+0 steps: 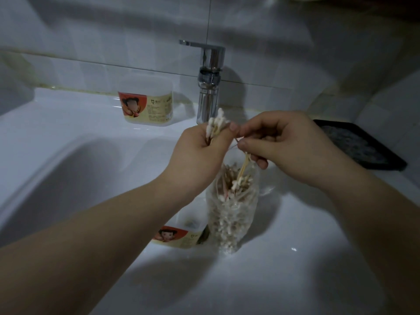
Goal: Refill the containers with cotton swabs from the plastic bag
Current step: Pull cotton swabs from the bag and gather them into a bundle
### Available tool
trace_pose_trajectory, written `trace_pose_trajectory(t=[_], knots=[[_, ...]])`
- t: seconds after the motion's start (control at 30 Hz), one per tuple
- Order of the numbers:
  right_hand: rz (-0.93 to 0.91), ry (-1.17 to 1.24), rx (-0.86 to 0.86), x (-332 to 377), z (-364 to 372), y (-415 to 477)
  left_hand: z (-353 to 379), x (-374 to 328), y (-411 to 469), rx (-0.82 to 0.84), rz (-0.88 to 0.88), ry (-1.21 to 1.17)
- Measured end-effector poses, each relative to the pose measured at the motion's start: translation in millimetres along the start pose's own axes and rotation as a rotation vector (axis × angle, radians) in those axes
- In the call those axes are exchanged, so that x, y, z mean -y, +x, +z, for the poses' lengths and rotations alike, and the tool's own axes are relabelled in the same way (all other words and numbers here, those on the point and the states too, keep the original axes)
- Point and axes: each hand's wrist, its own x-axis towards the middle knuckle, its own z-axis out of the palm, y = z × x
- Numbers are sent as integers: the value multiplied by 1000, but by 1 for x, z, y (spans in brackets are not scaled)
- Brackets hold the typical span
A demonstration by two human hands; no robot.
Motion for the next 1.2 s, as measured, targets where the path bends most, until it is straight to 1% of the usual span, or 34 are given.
trace_pose_trajectory(t=[0.1, 0.17, 0.23, 0.3, 0.4, 0.5, 0.6, 0.7, 0.77, 0.9, 0.97, 1.07, 1.13, 1.2], knots=[[26, 35, -37, -1, -3, 1, -2, -1, 3, -58, -69, -88], [15, 58, -59, 0, -7, 1, -2, -3, 6, -107, -118, -90], [-5, 88, -74, 2, -10, 0, -3, -4, 6, -111, -135, -112], [-20, 112, -102, 4, -10, -1, -2, -4, 5, -51, -125, -121], [-49, 144, -116, 5, -8, -1, -1, -3, 2, 104, -91, -60], [-64, 158, -114, 3, -5, 1, 1, -4, -2, 221, -52, -98], [-46, 113, -128, 0, -1, 2, 2, -5, 0, 193, -9, -43], [-21, 54, -128, -1, -2, 1, 0, -5, 3, 128, -37, -48], [-24, -6, -64, 1, -6, -1, -1, -4, 3, 91, -54, -56], [12, -312, 233, 2, -7, -6, -2, -3, 5, -17, -84, -109], [46, -396, 288, 2, -2, -5, -2, -4, 5, -46, -101, -118], [57, -484, 354, 2, 2, -6, -1, -5, 3, -25, -107, -99], [42, -516, 433, 3, 1, -7, -1, -5, 1, -15, -101, -86], [39, -521, 466, 4, 0, -7, 0, -5, 0, -17, -96, -66]])
